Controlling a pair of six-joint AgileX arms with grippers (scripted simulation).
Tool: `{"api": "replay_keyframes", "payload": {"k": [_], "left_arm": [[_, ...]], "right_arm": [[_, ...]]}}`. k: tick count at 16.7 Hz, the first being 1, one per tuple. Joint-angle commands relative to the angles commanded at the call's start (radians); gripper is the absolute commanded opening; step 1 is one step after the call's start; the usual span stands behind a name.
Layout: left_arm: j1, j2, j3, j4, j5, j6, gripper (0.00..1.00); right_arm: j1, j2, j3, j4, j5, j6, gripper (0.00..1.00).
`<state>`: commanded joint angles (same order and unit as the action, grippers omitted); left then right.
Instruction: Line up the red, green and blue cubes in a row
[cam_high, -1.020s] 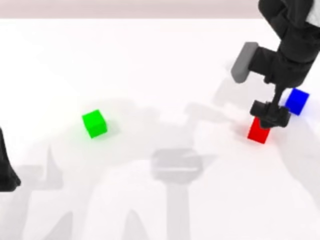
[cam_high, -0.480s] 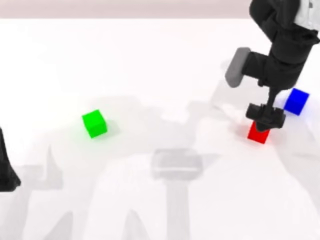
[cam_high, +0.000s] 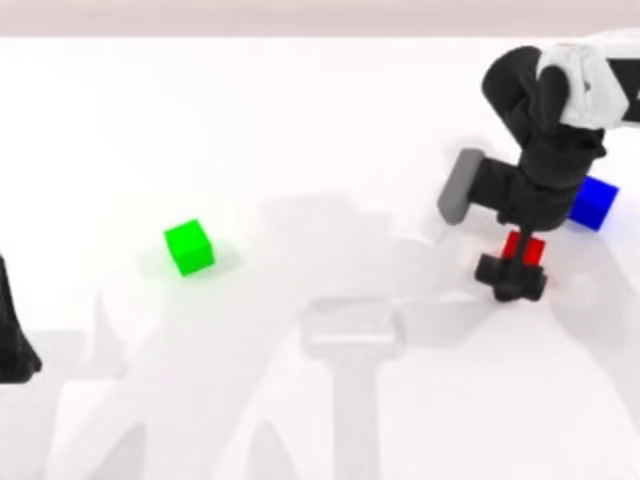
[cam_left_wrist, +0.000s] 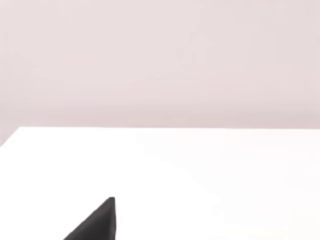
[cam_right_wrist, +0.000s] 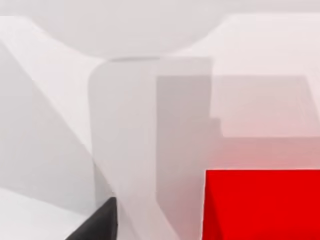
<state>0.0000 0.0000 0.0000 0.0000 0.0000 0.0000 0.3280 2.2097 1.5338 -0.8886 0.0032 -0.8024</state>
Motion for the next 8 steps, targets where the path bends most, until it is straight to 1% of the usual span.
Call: {"api": "replay_keyframes", "payload": {"k": [5, 8], "left_arm": [[0.000, 0.000, 0.000, 0.000, 0.000, 0.000, 1.00], [0.000, 0.000, 0.000, 0.000, 0.000, 0.000, 1.00]], "right_arm": [[0.001, 0.013, -0.018, 0.024, 0.000, 0.000, 1.00], [0.001, 0.013, -0.018, 0.024, 0.000, 0.000, 0.77]]}}
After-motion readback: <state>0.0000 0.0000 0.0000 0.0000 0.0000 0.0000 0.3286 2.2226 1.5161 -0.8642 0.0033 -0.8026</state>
